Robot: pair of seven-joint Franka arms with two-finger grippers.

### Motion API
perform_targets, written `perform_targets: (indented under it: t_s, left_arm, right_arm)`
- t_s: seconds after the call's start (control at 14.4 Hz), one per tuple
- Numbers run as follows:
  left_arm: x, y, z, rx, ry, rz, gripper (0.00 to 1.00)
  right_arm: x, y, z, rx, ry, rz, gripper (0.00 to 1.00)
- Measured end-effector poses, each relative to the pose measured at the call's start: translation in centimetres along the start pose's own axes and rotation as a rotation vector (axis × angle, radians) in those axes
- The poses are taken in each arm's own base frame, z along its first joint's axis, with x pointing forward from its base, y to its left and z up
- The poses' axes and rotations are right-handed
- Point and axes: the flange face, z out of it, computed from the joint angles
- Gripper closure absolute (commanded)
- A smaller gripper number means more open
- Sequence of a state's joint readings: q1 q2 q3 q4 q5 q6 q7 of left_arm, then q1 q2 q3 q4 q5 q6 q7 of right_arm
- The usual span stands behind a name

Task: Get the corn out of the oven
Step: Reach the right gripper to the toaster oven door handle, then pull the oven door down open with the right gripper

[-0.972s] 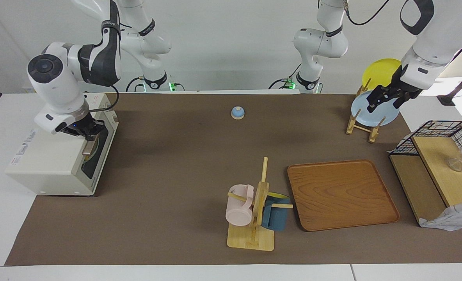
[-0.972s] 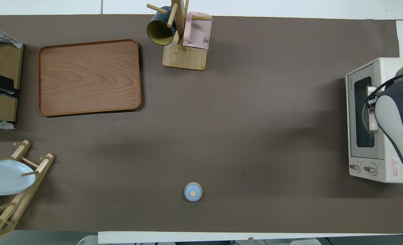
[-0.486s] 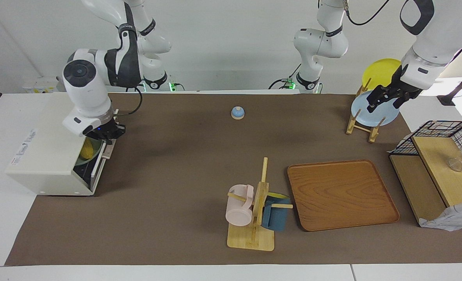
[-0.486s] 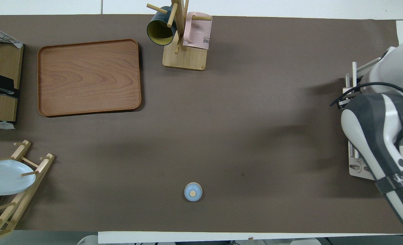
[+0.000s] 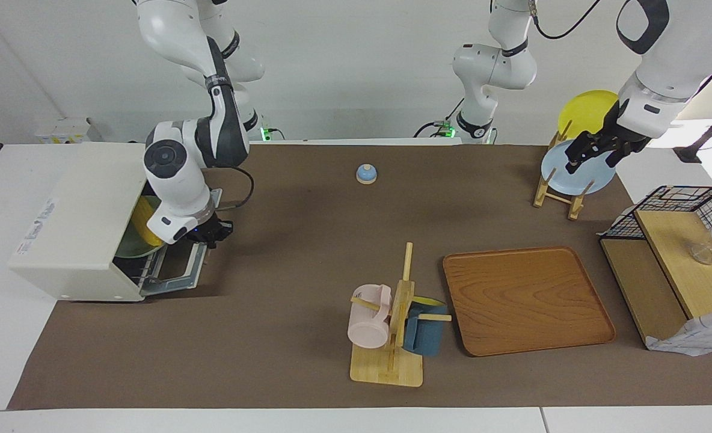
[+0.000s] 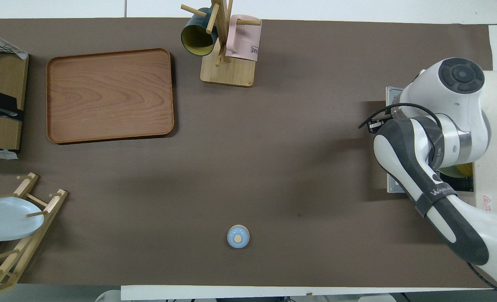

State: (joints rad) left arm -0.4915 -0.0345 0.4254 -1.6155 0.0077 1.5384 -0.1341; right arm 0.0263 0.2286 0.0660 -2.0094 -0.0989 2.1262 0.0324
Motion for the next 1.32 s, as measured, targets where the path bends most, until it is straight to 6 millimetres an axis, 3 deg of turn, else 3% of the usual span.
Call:
perform_targets:
  t_s: [0.14, 0.28, 0.42, 0.56, 0.76, 1.04, 1.32]
  left_arm:
    - [0.0, 0.0, 0.0, 0.0, 0.0, 0.0, 0.0]
    - [0.0, 0.0, 0.0, 0.0, 0.0, 0.0, 0.0]
    - [0.0, 0.0, 0.0, 0.0, 0.0, 0.0, 0.0]
    - [0.0, 0.0, 0.0, 0.0, 0.0, 0.0, 0.0]
    - [0.0, 0.0, 0.0, 0.0, 0.0, 0.0, 0.0]
    - [0.0, 0.0, 0.0, 0.0, 0.0, 0.0, 0.0]
    - [0.0, 0.0, 0.0, 0.0, 0.0, 0.0, 0.0]
  right_arm:
    - [1.0, -1.2, 1.5, 0.01, 0.024, 0.032, 0.95]
    - [1.8, -3.8, 0.3, 0.013, 0.045, 0.042, 0.6]
    - [2.2, -4.6, -2.4, 0.009, 0.05, 0.055, 0.44]
    - [1.3, -2.1, -4.9, 0.002, 0.01, 0.096, 0.43]
    - [-0.6, 2.2, -6.3, 0.0, -0.063, 0.155, 0.43]
    - [-1.8, 5.9, -4.9, 0.012, -0.109, 0.147, 0.44]
    - [-2.6, 6.5, -3.2, 0.016, -0.123, 0.147, 0.5]
